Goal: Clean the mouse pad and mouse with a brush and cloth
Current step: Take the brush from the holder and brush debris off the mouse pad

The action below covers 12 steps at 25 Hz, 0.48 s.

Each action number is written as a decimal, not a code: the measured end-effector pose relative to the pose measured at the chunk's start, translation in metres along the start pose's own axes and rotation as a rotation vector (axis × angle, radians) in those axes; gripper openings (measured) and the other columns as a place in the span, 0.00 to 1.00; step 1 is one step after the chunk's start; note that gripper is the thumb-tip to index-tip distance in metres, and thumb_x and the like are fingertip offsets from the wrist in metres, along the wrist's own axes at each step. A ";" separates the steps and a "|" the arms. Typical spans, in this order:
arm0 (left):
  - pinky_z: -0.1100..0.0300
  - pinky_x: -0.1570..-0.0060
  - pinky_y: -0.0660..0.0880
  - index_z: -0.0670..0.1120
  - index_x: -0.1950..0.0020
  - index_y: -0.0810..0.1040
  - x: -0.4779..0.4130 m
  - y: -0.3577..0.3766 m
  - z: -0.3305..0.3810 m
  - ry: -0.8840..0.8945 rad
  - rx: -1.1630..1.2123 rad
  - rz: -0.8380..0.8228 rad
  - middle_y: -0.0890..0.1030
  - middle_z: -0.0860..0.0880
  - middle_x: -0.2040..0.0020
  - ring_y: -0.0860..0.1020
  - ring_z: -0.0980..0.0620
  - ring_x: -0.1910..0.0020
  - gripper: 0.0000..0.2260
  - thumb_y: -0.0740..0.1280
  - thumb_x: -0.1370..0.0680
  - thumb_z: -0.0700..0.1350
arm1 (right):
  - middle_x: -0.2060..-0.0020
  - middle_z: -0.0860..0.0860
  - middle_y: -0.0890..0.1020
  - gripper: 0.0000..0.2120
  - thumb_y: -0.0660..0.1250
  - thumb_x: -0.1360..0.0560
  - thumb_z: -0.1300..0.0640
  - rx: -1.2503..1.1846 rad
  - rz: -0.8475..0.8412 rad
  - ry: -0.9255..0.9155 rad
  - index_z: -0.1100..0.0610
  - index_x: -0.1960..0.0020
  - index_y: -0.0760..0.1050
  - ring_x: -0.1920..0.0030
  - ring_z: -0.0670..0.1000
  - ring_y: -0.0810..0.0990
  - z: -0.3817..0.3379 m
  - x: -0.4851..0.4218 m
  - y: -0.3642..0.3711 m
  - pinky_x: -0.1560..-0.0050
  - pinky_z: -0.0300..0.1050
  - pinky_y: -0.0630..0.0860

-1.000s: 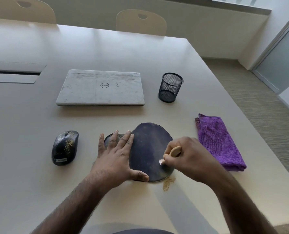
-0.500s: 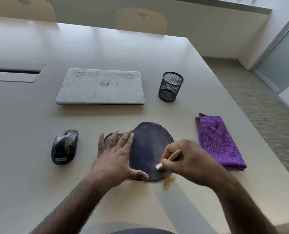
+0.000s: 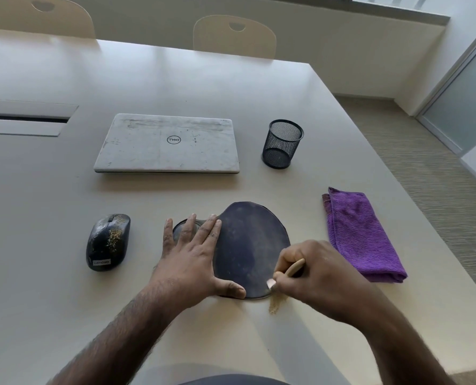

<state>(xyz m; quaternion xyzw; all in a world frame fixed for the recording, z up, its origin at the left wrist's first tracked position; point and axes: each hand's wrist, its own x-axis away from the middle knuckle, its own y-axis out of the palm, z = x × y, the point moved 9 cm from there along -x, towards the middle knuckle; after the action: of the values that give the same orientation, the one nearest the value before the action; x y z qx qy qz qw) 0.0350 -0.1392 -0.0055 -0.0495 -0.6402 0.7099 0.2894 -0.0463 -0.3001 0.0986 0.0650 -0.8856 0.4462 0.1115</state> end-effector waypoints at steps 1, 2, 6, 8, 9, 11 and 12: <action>0.36 0.27 0.27 0.52 0.18 0.32 0.000 0.000 0.000 0.000 -0.001 0.001 0.34 0.56 0.18 0.27 0.49 0.22 0.62 0.52 0.40 0.85 | 0.68 0.48 0.83 0.06 0.73 0.27 0.56 0.007 -0.031 -0.008 0.53 0.63 0.83 0.66 0.45 0.81 -0.002 0.003 0.002 0.68 0.40 0.76; 0.36 0.27 0.27 0.52 0.18 0.32 0.000 0.000 0.000 0.000 0.001 0.000 0.34 0.56 0.18 0.27 0.49 0.22 0.63 0.51 0.40 0.85 | 0.68 0.47 0.83 0.06 0.73 0.27 0.56 -0.009 -0.038 -0.016 0.53 0.63 0.83 0.67 0.44 0.80 -0.003 0.004 0.001 0.68 0.38 0.75; 0.36 0.27 0.27 0.52 0.18 0.32 0.000 0.001 -0.001 -0.002 0.012 -0.004 0.34 0.56 0.18 0.27 0.49 0.22 0.62 0.52 0.40 0.85 | 0.71 0.44 0.81 0.06 0.74 0.27 0.57 -0.103 0.069 -0.037 0.53 0.63 0.83 0.70 0.40 0.77 -0.003 -0.001 -0.013 0.69 0.33 0.71; 0.36 0.27 0.26 0.52 0.18 0.32 0.001 0.000 0.000 -0.002 0.009 -0.003 0.33 0.56 0.18 0.27 0.48 0.22 0.62 0.52 0.40 0.85 | 0.69 0.46 0.83 0.06 0.74 0.27 0.57 -0.065 0.011 -0.066 0.53 0.63 0.83 0.69 0.41 0.78 -0.006 -0.001 -0.003 0.69 0.34 0.72; 0.36 0.27 0.26 0.52 0.18 0.32 0.001 0.000 0.000 -0.003 0.006 -0.001 0.33 0.56 0.18 0.27 0.48 0.22 0.62 0.52 0.40 0.85 | 0.68 0.46 0.83 0.06 0.74 0.27 0.56 -0.034 -0.039 -0.081 0.52 0.63 0.83 0.68 0.42 0.79 -0.007 0.001 0.003 0.68 0.34 0.73; 0.36 0.27 0.26 0.52 0.18 0.32 0.000 0.000 0.000 -0.003 0.008 0.000 0.33 0.56 0.18 0.27 0.49 0.22 0.62 0.53 0.40 0.85 | 0.67 0.45 0.83 0.07 0.74 0.27 0.56 0.019 -0.098 -0.083 0.51 0.64 0.82 0.66 0.42 0.79 -0.005 0.003 0.006 0.67 0.34 0.73; 0.36 0.27 0.26 0.52 0.18 0.32 0.000 0.000 -0.001 -0.003 0.010 -0.002 0.33 0.56 0.18 0.27 0.49 0.22 0.62 0.53 0.40 0.85 | 0.67 0.45 0.82 0.07 0.74 0.27 0.55 0.038 -0.092 -0.079 0.51 0.64 0.82 0.66 0.42 0.79 -0.002 0.002 0.002 0.67 0.34 0.73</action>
<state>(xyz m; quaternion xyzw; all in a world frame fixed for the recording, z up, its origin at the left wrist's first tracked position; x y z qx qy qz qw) 0.0349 -0.1386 -0.0060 -0.0465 -0.6370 0.7129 0.2896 -0.0488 -0.2973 0.0987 0.1254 -0.8768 0.4542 0.0957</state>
